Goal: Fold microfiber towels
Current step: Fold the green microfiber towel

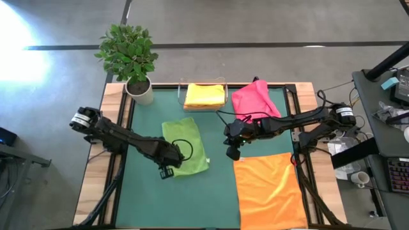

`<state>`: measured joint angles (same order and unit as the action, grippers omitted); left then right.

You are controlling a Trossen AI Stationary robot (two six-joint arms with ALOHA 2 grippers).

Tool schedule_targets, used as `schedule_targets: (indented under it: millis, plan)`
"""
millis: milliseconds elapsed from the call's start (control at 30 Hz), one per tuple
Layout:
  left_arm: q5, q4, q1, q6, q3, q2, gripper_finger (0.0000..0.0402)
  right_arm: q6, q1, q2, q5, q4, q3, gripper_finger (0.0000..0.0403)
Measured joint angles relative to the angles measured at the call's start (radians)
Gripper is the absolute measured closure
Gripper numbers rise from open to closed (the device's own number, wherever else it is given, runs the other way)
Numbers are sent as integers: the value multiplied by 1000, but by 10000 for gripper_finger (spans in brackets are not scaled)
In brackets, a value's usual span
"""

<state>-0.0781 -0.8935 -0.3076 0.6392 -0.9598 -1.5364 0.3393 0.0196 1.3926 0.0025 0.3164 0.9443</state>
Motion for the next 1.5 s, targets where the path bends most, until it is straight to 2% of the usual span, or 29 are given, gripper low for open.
schedule_targets:
  millis: [167, 500, 633, 833, 1067, 1267, 1400, 1500]
  plan:
    - [-6, -87, 10, 6, -18, 1, 388, -7, 0, 0, 0, -1, 0, 394]
    - [-10, -390, 49, -13, -29, 1, 283, -69, 0, 0, -2, -51, 0, 393]
    - [-4, -415, 33, -36, -35, 1, 264, -125, 0, 0, -23, -112, 0, 380]
    - [-66, -261, -57, -18, -70, 2, 263, -149, 0, 0, -76, -168, 0, 327]
    - [-137, -36, -197, -17, -59, 1, 263, -369, 2, 18, -90, -198, 0, 271]
    - [-141, 76, -279, 8, -48, 0, 262, -485, 2, 100, -133, -284, 0, 260]
    - [-185, 139, -290, 8, -48, 0, 262, -525, 2, 151, -148, -331, 3, 259]
    - [-217, 157, -290, 8, -46, -6, 262, -545, 2, 198, -210, -330, 26, 259]
